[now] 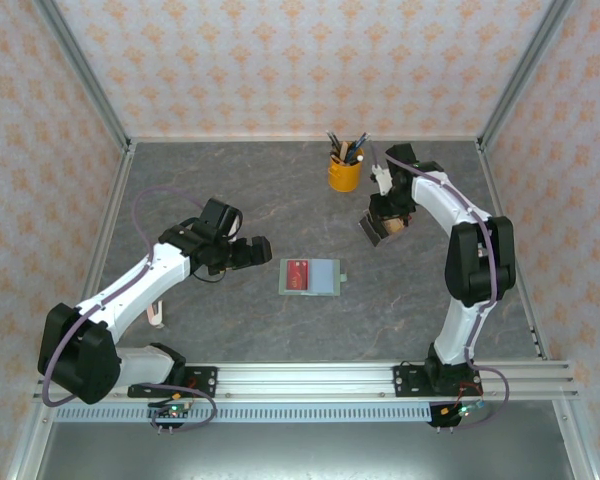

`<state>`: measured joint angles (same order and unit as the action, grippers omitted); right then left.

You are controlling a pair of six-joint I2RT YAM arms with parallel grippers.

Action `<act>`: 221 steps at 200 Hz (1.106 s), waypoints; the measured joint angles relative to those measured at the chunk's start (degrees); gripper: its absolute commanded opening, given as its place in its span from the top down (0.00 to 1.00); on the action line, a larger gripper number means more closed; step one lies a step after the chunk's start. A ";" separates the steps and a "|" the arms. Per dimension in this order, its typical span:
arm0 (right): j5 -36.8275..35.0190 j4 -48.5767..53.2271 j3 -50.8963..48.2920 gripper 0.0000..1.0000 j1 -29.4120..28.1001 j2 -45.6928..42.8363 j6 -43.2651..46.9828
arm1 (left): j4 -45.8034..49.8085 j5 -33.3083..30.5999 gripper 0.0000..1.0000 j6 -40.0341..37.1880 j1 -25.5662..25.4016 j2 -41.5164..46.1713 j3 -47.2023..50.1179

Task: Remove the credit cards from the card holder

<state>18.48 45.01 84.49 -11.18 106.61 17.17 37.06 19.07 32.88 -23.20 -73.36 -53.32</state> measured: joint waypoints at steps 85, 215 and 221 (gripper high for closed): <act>-0.04 -1.18 -5.44 0.62 -0.76 -15.96 -13.07 | -0.46 0.35 0.00 0.72 0.00 0.00 0.70; 5.68 -22.21 -33.40 0.39 -27.87 -33.79 -51.69 | -10.08 9.09 0.00 6.05 -0.07 -5.01 6.12; 5.84 -23.47 -33.40 0.38 -27.96 -32.39 -52.83 | -10.64 9.09 0.00 6.40 -0.07 -5.97 6.10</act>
<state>24.32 21.54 51.09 -39.13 74.22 -35.66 26.41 28.16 39.29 -23.27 -79.33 -47.22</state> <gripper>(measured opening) 0.607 0.998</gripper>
